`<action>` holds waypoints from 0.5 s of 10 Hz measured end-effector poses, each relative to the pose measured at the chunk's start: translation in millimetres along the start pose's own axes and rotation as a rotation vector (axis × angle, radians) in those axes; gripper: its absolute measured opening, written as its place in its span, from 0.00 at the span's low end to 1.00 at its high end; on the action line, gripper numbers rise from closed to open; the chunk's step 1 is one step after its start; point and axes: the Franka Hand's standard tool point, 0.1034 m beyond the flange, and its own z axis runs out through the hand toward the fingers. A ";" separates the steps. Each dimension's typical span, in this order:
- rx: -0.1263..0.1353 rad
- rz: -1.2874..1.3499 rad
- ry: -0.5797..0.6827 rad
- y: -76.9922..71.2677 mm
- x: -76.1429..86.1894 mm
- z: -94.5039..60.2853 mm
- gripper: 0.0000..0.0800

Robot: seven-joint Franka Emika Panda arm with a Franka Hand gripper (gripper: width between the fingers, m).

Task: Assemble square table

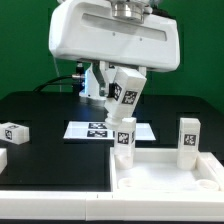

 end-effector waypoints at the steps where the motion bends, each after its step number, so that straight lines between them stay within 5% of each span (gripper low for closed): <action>1: 0.017 0.080 -0.009 -12.3 8.9 8.9 0.36; 5: 0.022 0.211 -0.035 -61.0 72.4 38.8 0.36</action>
Offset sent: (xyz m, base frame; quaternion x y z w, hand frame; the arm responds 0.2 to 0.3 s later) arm 0.0598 0.0883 -0.0254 -0.0204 0.0375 0.0939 0.9947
